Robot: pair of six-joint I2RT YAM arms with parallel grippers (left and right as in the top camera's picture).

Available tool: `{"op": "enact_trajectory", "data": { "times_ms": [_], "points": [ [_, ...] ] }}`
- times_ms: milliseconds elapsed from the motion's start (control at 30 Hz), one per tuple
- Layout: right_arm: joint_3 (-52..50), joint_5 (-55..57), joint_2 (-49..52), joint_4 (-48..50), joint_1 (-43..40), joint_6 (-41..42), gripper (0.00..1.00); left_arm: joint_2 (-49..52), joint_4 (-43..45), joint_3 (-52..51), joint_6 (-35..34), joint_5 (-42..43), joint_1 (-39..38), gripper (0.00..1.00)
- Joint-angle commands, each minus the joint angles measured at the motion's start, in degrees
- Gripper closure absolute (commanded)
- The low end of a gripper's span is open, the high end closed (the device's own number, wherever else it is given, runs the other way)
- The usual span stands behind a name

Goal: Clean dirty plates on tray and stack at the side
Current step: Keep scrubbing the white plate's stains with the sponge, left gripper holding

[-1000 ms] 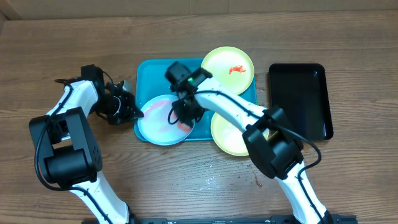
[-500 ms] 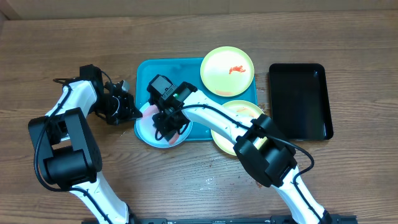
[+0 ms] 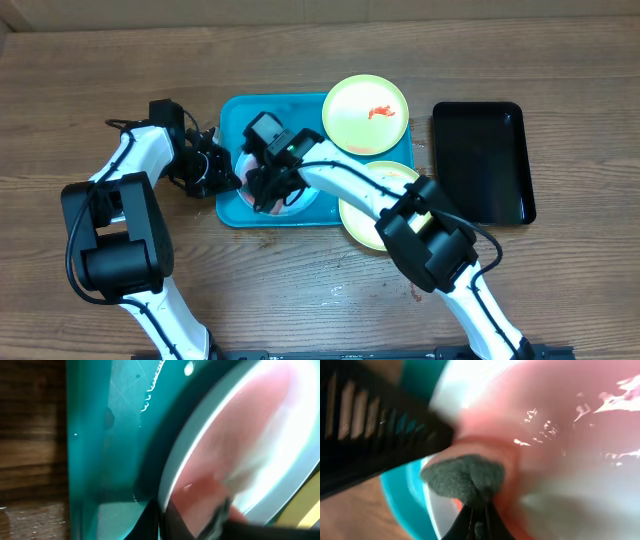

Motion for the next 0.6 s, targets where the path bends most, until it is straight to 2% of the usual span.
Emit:
{"op": "enact_trajectory", "data": {
  "times_ms": [0,300,567],
  "points": [
    [-0.2,8.3,1.2,0.2,-4.5,1.1,0.96,0.7,-0.3,-0.3,-1.7,1.1,-0.9,0.96],
    [3.4,8.5,1.2,-2.6,-13.8,-1.0,0.96,0.7,-0.3,-0.3,-1.9,0.7,-0.9,0.96],
    [3.5,9.6,1.2,-6.4,-14.4,-2.4,0.96,0.7,-0.3,-0.3,-1.9,-0.9,-0.9,0.96]
  ]
}}
